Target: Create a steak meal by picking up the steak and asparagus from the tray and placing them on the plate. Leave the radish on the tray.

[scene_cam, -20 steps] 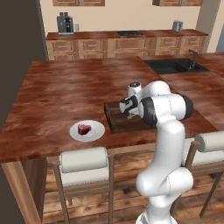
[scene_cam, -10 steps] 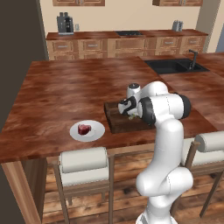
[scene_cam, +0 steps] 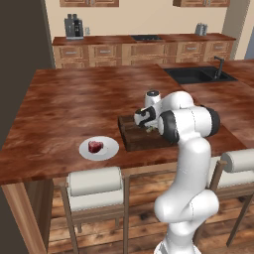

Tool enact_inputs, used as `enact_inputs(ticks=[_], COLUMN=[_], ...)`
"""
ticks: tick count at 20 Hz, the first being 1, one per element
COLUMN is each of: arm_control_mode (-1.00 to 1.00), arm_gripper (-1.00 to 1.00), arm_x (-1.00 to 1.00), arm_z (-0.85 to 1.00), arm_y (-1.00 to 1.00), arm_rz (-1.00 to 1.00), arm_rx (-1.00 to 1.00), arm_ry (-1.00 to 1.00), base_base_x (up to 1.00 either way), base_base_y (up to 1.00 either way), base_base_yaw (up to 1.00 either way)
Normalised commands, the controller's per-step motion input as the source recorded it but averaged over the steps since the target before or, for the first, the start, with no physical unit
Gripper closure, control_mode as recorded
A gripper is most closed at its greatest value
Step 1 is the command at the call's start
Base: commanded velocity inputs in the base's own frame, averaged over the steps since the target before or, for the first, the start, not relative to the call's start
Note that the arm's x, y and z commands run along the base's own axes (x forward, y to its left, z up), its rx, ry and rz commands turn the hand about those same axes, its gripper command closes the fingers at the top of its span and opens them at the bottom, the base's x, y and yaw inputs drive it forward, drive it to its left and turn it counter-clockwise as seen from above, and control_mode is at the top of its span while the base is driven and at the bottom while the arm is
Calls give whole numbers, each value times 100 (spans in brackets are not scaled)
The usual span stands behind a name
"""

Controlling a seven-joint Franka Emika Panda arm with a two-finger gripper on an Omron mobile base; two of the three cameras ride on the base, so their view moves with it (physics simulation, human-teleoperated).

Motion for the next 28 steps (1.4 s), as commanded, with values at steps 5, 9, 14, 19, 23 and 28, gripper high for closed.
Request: enact_inputs(ticks=[5,9,14,19,23,28], arm_control_mode=[-100,-100,-100,-100,-100,-100], arm_gripper=[100,100,100,100,100,100], arm_x=[-38,-36,-38,-40,-38,-5], arm_z=[51,44,20,1,0,-1], arm_y=[39,73,92,82,73,41], arm_rz=[6,12,16,16,15,11], arm_rx=[0,0,0,0,-2,-5], arm_ry=[-1,0,1,3,4,9], base_base_x=[0,0,0,0,0,0], base_base_y=[0,0,0,0,0,0], base_base_yaw=[0,0,0,0,0,0])
